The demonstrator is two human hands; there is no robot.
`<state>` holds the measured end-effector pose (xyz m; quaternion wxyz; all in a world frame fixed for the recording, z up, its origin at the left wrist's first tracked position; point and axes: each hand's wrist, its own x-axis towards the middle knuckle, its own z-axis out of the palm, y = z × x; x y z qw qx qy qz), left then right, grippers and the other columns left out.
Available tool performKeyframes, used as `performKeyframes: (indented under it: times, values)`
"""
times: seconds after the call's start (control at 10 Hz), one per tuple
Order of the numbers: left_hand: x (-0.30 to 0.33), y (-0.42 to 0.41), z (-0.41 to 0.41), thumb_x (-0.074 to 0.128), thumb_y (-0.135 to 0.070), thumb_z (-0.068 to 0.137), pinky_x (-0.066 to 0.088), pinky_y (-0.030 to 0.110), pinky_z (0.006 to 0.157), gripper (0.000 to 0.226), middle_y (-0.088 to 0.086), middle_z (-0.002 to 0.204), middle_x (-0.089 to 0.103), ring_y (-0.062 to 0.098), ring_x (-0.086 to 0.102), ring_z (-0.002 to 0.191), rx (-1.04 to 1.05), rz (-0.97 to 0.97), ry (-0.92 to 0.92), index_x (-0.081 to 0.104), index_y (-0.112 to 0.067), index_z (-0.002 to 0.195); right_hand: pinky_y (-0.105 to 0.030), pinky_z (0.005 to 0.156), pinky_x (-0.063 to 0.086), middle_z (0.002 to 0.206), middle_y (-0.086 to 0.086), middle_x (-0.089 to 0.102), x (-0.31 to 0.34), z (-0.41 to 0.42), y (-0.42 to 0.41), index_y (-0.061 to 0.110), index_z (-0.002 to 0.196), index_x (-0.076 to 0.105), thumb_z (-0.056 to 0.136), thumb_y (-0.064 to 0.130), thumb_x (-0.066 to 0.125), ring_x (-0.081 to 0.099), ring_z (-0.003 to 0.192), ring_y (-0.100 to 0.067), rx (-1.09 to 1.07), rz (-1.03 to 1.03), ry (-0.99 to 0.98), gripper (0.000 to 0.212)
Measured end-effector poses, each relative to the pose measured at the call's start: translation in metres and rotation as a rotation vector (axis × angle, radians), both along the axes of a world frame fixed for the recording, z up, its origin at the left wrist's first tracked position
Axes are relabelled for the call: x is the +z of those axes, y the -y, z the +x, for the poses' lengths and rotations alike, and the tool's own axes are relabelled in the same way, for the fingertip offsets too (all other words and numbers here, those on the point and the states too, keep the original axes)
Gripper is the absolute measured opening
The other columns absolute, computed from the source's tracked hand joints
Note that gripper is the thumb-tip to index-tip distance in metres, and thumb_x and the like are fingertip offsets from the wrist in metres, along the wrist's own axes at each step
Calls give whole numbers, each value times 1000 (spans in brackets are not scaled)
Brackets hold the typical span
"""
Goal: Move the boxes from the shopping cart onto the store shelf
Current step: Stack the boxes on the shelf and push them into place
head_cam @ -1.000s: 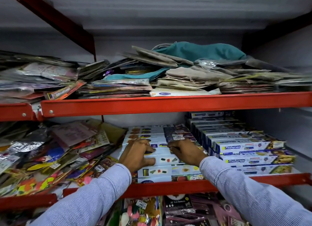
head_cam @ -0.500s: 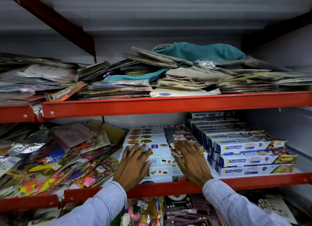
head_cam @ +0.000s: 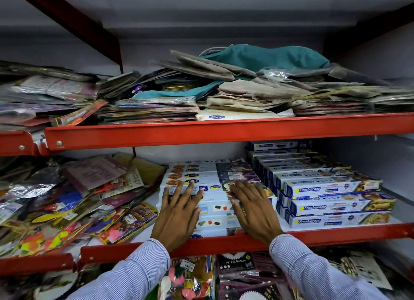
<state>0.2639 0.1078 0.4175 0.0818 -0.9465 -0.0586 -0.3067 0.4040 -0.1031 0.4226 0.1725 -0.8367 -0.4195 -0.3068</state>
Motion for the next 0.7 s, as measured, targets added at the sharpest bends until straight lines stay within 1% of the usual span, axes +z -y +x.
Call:
performKeyframes:
  times: [0.1, 0.2, 0.3, 0.4, 0.5, 0.6, 0.7]
  values:
    - [-8, -4, 2, 30, -42, 104, 13, 63, 118, 55, 7, 166, 22, 32, 18, 153, 24, 60, 16, 27, -25, 156, -46, 121, 18, 155, 1, 41, -9, 2, 1, 23, 145, 41, 101, 43, 28, 32, 147, -19, -51, 38, 10, 50]
    - [-14, -11, 3, 28, -40, 104, 16, 67, 118, 57, 9, 167, 16, 34, 15, 154, 40, 123, 31, 22, -18, 157, -47, 124, 12, 158, 2, 36, -17, 6, -3, 24, 149, 34, 101, 43, 27, 26, 149, -17, -75, 52, 3, 52]
    - [-18, -14, 5, 23, -38, 105, 10, 72, 117, 57, 14, 167, 15, 37, 12, 154, 50, 170, 70, 23, -14, 157, -49, 124, 10, 161, 3, 29, -24, 8, -8, 26, 153, 23, 101, 42, 25, 19, 152, -16, -61, 46, 26, 54]
    - [-23, -17, 9, 20, -37, 106, 2, 75, 116, 58, 18, 166, 12, 40, 6, 154, 48, 179, 130, 17, -12, 158, -50, 125, 6, 166, 3, 14, -30, 13, -13, 24, 156, 14, 101, 41, 27, 11, 154, -17, -66, 53, 77, 59]
    - [-29, -18, 11, 23, -37, 105, 2, 76, 115, 61, 19, 167, 8, 40, 3, 154, 65, 171, 166, 12, -11, 158, -52, 125, 3, 167, 2, 8, -34, 17, -18, 21, 156, 11, 101, 41, 26, 9, 154, -20, -83, 65, 106, 60]
    - [-30, -19, 13, 26, -37, 104, 4, 77, 114, 62, 17, 168, 2, 40, 2, 154, 75, 171, 174, 14, -9, 158, -52, 125, 0, 167, 0, 8, -36, 19, -20, 19, 156, 11, 100, 40, 26, 9, 154, -22, -80, 89, 139, 62]
    - [-24, -11, 9, 26, -39, 104, 8, 77, 114, 64, 17, 168, 0, 38, 2, 154, 80, 147, 175, 12, -8, 158, -53, 125, 0, 167, -2, 5, -30, 13, -18, 17, 156, 10, 100, 40, 26, 9, 154, -23, -76, 106, 138, 63]
